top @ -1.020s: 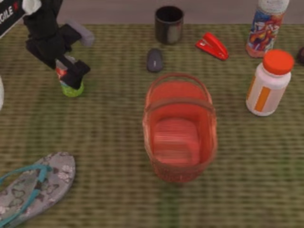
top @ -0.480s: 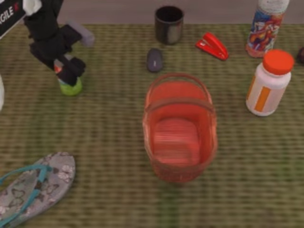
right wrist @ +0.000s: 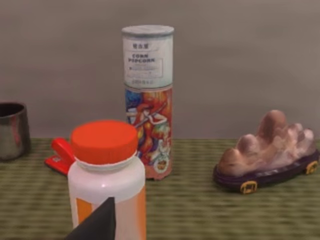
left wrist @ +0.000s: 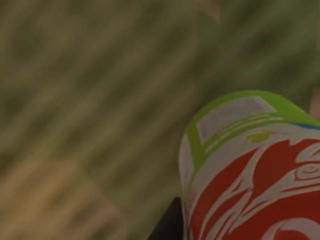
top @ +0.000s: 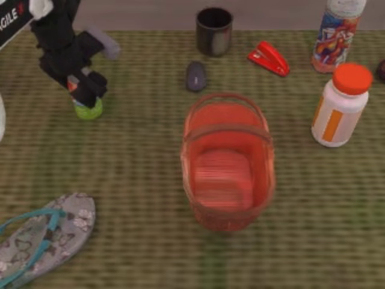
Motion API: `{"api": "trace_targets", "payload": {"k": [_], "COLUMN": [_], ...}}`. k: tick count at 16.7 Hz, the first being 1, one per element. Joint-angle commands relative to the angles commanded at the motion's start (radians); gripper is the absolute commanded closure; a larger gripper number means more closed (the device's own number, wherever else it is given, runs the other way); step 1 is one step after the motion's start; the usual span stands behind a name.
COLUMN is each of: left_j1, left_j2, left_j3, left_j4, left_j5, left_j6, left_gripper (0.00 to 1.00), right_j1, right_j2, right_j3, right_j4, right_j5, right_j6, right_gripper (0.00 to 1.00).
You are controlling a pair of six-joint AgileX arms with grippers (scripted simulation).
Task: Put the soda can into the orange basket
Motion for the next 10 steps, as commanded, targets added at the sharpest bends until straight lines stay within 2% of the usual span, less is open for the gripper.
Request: {"api": "trace_targets", "payload": {"k": [8,10], "left_j1": [0.004,-0.001], "left_j2": [-0.001,-0.009], "left_j3": [0.0,-0.016], "left_j4": [0.0,0.029], "left_j5": [0.0,0.02], "left_j6": [0.002,-0.008], "left_gripper": [1.0,1.0], "right_j1": [0.0,0.0], "right_j2": [0.0,0.0], "right_j3": [0.0,0.0], "right_j4": [0.0,0.0], "right_j5": [0.0,0.0], "right_j6": [0.0,0.0], "right_gripper": [0.0,0.0]}}
